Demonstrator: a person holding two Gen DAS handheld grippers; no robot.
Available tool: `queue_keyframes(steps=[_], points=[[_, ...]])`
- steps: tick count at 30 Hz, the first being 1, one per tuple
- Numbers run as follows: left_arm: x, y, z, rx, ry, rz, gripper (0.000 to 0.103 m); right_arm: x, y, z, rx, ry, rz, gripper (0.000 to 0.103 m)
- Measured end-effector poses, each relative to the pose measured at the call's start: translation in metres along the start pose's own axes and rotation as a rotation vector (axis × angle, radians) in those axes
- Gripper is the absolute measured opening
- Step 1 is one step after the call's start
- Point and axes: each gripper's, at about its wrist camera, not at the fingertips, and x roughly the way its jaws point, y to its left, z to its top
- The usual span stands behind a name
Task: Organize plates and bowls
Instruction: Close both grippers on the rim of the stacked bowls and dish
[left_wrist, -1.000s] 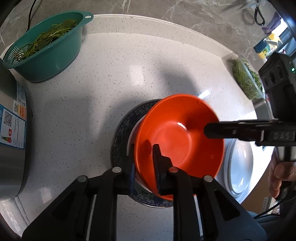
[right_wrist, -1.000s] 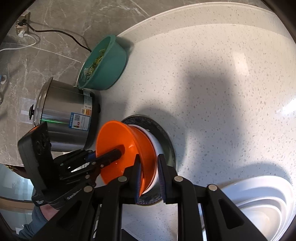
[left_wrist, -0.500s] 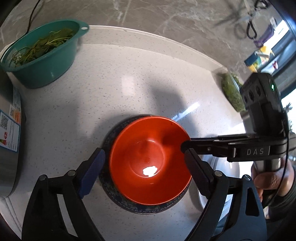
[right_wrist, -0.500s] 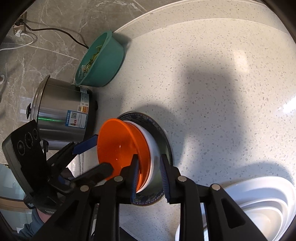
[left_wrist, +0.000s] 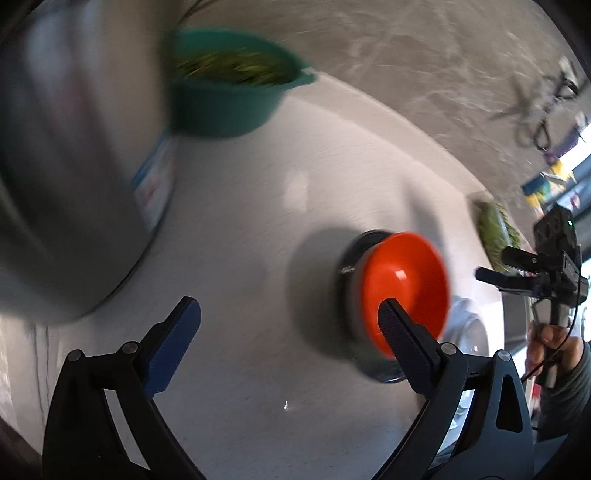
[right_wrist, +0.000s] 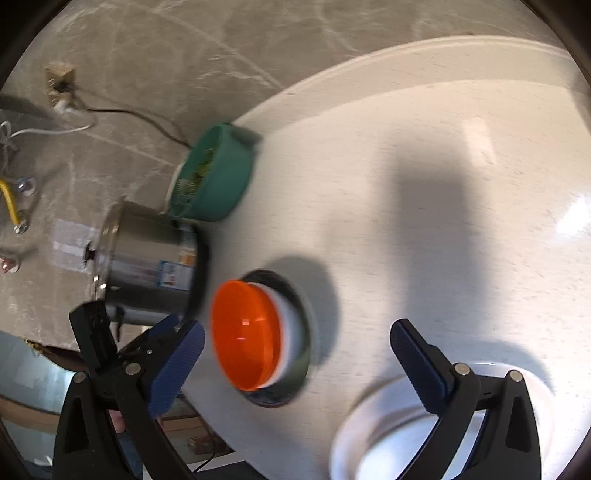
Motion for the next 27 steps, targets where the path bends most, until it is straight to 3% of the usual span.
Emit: queue_keyframes(steps=[5,13,18,27], points=[[0.014,0.013,-0.013,-0.040,0.015,-0.043,0.098,0.012,-0.016,0.001,0.051,0.042,-0.007,0.099],[0.035,0.008,-0.021,-0.006,0.032,-0.123,0.098,0.028,-0.016,-0.001,0.031,0.097,0.016,0.095],[0.046,0.006,-0.021,0.016,0.065,-0.124,0.096,0.038,-0.017,-0.002,0.008,0.138,0.032,0.081],[0.065,-0.001,-0.018,0.024,0.107,-0.109,0.096,0.059,-0.009,-0.006,-0.048,0.202,-0.004,0.072]])
